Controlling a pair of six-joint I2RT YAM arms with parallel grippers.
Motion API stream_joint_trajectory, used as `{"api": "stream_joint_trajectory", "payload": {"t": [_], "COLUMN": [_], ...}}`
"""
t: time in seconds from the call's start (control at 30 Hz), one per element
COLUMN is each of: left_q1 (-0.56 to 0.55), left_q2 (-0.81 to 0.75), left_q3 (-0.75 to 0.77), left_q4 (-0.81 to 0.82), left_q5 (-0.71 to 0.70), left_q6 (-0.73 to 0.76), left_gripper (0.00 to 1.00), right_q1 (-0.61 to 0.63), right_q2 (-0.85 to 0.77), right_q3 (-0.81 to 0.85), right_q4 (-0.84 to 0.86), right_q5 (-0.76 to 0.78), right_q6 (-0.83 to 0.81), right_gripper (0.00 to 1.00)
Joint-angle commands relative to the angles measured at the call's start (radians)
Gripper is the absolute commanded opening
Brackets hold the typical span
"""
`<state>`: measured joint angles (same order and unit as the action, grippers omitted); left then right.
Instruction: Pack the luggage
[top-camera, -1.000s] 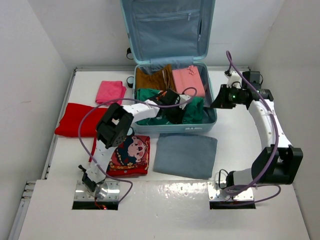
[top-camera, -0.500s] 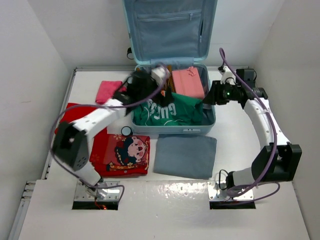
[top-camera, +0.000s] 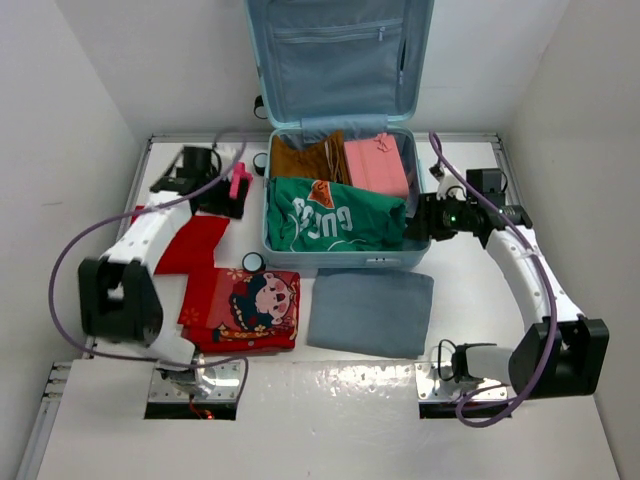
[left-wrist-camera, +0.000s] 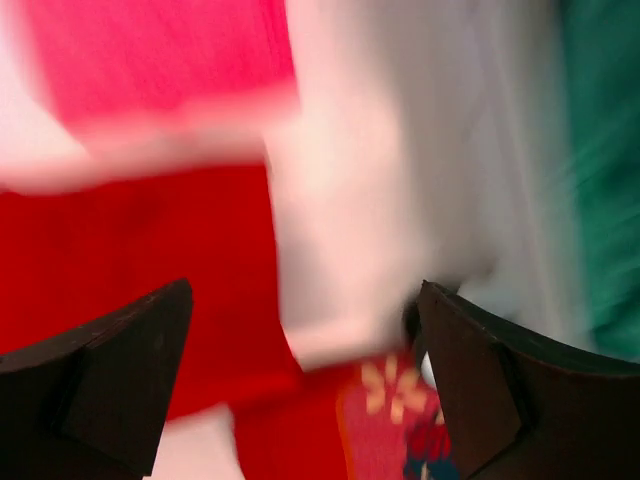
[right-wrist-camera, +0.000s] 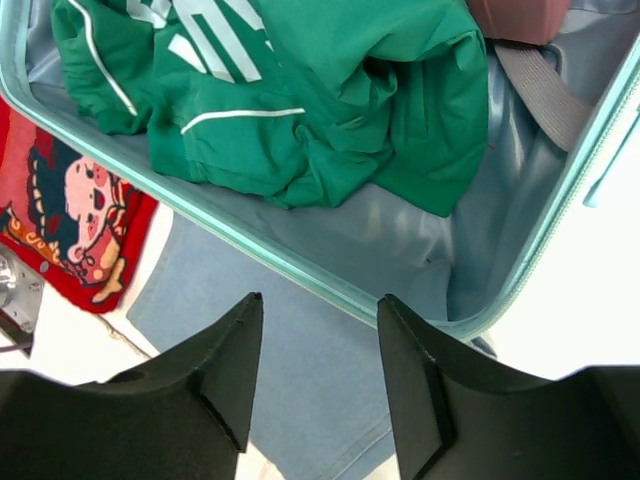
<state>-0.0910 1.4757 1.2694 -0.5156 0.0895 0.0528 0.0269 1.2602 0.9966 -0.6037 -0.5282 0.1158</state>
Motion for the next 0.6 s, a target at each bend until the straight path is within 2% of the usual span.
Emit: {"api": "stream_joint_trajectory", "payload": {"t": [0.0, 0.2, 0.23, 0.33, 0.47, 0.57], "left_q1": [0.014, 0.014, 0.014, 0.014, 0.054, 0.065], "left_q2": [0.08, 0.182, 0.195, 0.27, 0.345, 0.393], "left_q3": [-0.08, -0.111, -0.111, -0.09, -0.081, -0.062], "left_q4": [-0.221, -0.206, -0.196, -0.187, -0.144, -0.144], "left_q5": [-0.076, -0.252, -0.333, -0.457, -0.49, -0.419], "left_q6": [-0.014, -0.138, -0.152, -0.18, -0.189, -0.199], "left_gripper": [0.98, 1.0, 1.0, 1.0, 1.0, 0.96], "right_q1": [-0.016, -0.065, -0.067, -0.07, -0.071, -0.071], "right_q2": [-0.019, -0.005, -0.004, -0.001, 0.001, 0.011], "right_q3": [0.01, 0.01, 0.01, 0.0, -0.004, -0.004], "right_q4": [0.001, -0.01, -0.011, -0.004, 0.01, 0.012], "right_q5": [0.023, 0.028, 0.027, 0.028, 0.027, 0.028], "right_q6": [-0.024, 0.007, 0.011, 0.027, 0.042, 0.045], "right_gripper": [0.5, 0.5, 0.5, 0.5, 0.5, 0.5]}}
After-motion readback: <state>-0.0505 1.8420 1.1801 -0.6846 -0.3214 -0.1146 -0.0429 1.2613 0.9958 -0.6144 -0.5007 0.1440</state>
